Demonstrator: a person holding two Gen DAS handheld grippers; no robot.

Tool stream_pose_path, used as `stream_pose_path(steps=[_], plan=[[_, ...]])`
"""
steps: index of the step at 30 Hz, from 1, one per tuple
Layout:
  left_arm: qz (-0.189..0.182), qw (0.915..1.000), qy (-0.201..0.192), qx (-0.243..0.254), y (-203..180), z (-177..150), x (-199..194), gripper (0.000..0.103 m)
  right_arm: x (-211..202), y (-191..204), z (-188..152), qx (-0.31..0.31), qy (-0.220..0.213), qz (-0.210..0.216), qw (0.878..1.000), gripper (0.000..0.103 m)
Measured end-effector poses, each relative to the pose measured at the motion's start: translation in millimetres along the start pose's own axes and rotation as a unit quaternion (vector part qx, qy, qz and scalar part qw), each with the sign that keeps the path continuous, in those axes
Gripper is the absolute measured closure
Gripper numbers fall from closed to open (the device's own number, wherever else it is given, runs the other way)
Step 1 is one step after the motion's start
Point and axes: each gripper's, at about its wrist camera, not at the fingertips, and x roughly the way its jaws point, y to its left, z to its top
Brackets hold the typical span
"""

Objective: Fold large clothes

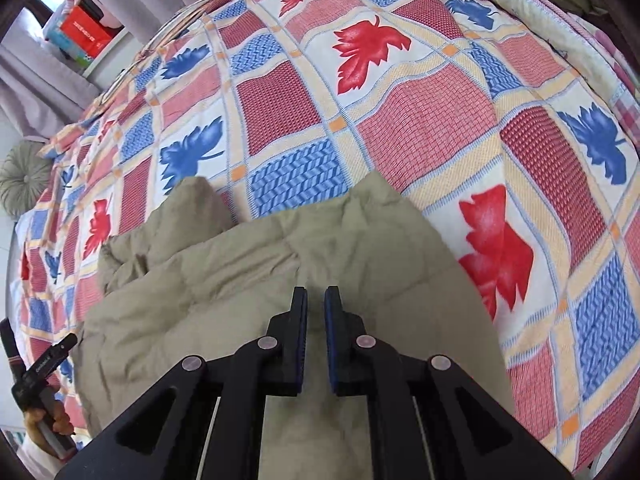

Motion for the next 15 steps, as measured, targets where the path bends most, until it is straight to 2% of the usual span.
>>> stream_pose_path(steps=[3, 4, 5, 15], plan=[[-0.001, 1.0, 0.006, 0.006, -1.1, -7.5, -5.3, 0.013, -5.3, 4.9, -12.3, 0.001, 0.009, 0.007, 1.0, 0.093], [-0.002, 0.9999, 0.007, 0.008, -1.4, -10.1, -7.6, 0.009, -7.1, 6.7, -16.3, 0.002, 0.012, 0.009, 1.0, 0.093], [-0.001, 0.9999, 0.006, 0.009, -1.7, -12.7, -10.2, 0.0, -8.2, 8.0, -19.1, 0.003, 0.014, 0.011, 1.0, 0.093], [-0.002, 0.9995, 0.018, 0.026, -4.6, -36.2, -27.6, 0.0, -14.4, 32.8, -56.3, -0.012, 0.051, 0.03, 0.998, 0.093]])
